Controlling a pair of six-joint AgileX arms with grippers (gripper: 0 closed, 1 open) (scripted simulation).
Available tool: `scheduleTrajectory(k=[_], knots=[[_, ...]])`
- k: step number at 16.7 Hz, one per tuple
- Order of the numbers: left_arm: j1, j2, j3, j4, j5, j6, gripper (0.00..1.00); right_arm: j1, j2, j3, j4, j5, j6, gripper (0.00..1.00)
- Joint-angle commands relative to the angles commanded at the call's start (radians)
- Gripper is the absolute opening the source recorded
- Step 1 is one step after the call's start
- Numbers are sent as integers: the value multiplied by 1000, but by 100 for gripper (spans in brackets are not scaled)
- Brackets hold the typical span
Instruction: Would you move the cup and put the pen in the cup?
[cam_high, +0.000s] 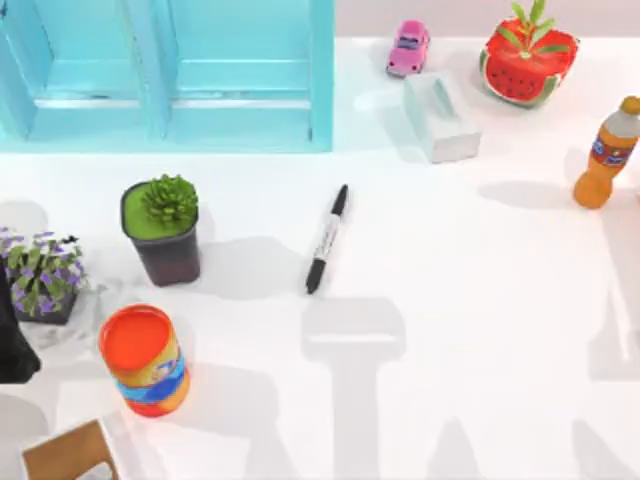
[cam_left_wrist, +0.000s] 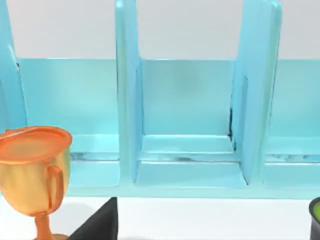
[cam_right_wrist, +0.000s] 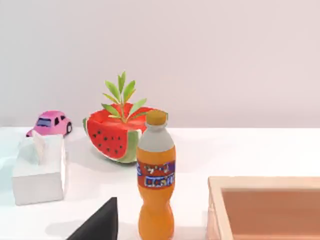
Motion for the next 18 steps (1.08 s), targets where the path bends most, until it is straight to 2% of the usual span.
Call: scheduleTrajectory(k=[4, 8, 18], knots=[[0, 0, 0, 0, 0, 0, 100, -12, 31, 31, -28, 1, -11, 100], [0, 0, 0, 0, 0, 0, 100, -71, 221, 219, -185, 1, -72, 100], [0, 0, 0, 0, 0, 0, 100, -315, 1236, 1043, -866, 1, -310, 100]])
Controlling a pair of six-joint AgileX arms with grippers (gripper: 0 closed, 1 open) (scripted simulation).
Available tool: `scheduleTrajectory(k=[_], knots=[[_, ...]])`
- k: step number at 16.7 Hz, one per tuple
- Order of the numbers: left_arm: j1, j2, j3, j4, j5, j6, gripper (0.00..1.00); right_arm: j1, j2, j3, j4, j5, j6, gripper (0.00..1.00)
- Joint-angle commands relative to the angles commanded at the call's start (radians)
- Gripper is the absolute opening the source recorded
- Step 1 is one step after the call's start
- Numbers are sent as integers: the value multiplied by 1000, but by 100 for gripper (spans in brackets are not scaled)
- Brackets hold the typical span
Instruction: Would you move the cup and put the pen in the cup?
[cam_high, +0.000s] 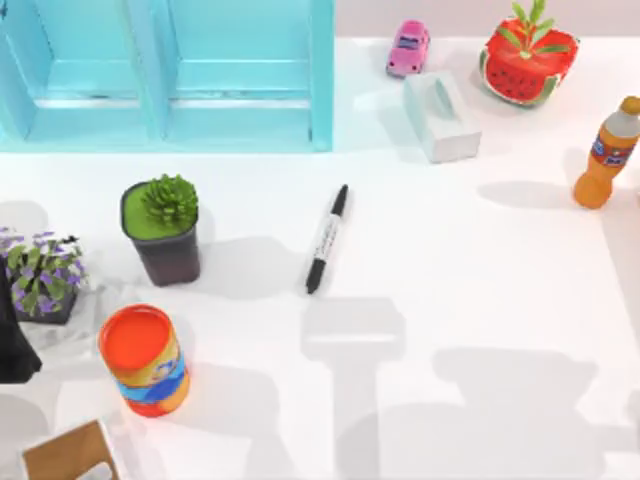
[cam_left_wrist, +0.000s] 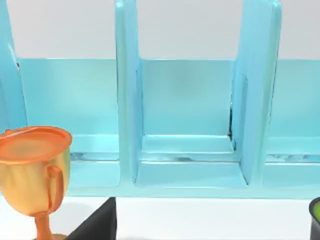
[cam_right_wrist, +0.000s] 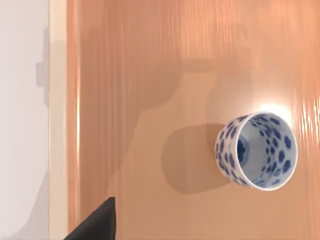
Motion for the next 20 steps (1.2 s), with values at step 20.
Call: scheduleTrajectory(k=[20], knots=[[0, 0, 0, 0, 0, 0, 100, -174, 664, 536, -392, 2, -169, 100]])
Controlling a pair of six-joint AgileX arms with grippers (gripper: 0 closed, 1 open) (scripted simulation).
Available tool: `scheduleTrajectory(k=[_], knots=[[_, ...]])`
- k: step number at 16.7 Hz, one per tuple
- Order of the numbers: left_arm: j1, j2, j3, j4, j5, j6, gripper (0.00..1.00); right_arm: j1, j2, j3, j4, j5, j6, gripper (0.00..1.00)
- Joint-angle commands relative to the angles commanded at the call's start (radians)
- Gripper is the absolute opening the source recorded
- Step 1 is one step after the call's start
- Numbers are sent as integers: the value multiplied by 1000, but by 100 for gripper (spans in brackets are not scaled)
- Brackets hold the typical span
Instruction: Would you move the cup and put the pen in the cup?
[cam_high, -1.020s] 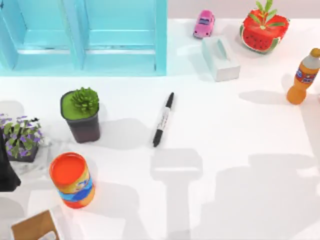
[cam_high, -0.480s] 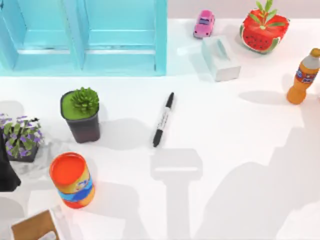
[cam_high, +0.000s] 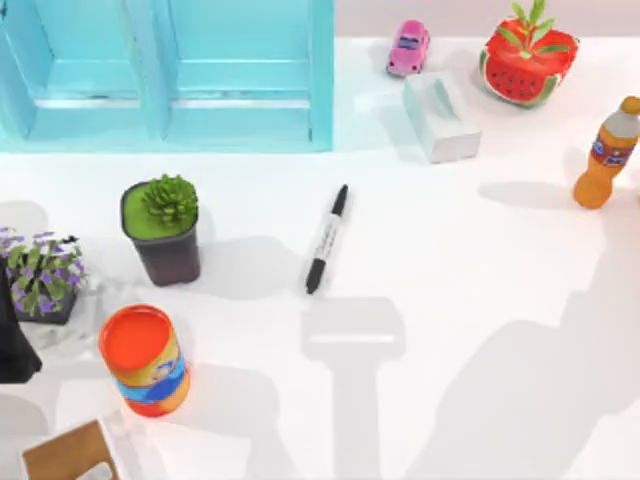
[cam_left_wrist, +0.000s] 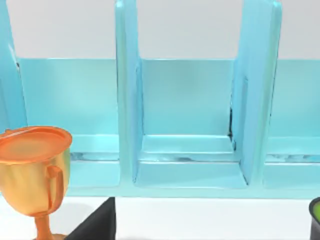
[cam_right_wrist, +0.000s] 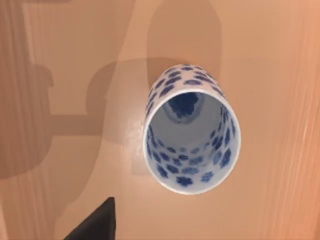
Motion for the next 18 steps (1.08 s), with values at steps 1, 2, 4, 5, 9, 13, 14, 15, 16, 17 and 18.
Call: scheduleTrajectory(k=[1, 2, 4, 5, 9, 13, 14, 15, 16, 17, 18], knots=[[0, 0, 0, 0, 0, 0, 100, 0, 6, -26, 33, 0, 0, 100], [0, 0, 0, 0, 0, 0, 100, 0, 13, -56, 69, 0, 1, 100], [0, 0, 0, 0, 0, 0, 100, 0, 29, -120, 150, 0, 1, 100], [0, 0, 0, 0, 0, 0, 100, 0, 38, -153, 191, 0, 1, 100], [0, 0, 0, 0, 0, 0, 100, 0, 62, -242, 305, 0, 1, 100], [0, 0, 0, 0, 0, 0, 100, 0, 62, -246, 309, 0, 1, 100], [0, 0, 0, 0, 0, 0, 100, 0, 62, -246, 309, 0, 1, 92], [0, 0, 0, 0, 0, 0, 100, 0, 62, -246, 309, 0, 1, 85], [0, 0, 0, 0, 0, 0, 100, 0, 62, -246, 309, 0, 1, 77], [0, 0, 0, 0, 0, 0, 100, 0, 62, -246, 309, 0, 1, 70], [0, 0, 0, 0, 0, 0, 100, 0, 62, -246, 309, 0, 1, 62]])
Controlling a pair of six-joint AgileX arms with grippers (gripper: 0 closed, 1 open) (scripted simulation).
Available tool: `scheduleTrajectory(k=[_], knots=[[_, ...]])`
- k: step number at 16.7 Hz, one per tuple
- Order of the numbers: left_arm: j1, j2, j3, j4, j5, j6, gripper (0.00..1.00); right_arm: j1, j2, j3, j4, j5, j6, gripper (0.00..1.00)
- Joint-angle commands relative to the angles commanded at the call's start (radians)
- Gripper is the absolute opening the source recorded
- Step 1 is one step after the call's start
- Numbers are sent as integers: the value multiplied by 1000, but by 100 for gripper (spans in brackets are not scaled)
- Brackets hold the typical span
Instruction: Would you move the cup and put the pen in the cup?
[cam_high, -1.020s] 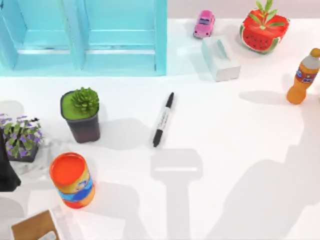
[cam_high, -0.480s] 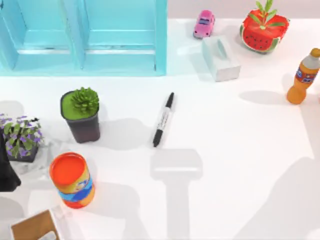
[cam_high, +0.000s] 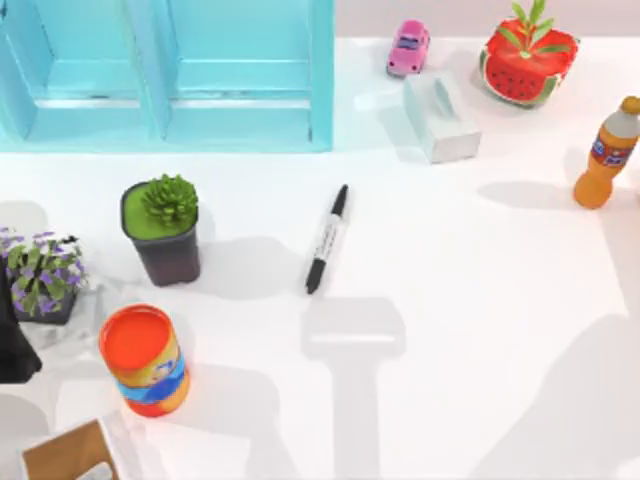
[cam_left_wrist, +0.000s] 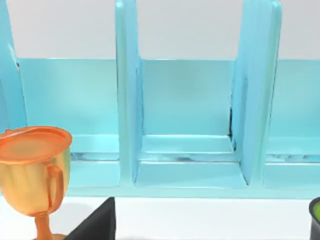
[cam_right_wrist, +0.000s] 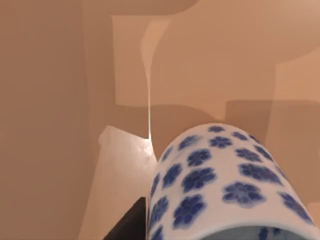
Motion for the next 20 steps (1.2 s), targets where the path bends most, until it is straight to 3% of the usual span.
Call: scheduleTrajectory(k=[8, 20], knots=[[0, 0, 0, 0, 0, 0, 100, 0, 0, 0, 0, 0, 0, 2], [0, 0, 0, 0, 0, 0, 100, 29, -14, 34, -40, 0, 38, 0]])
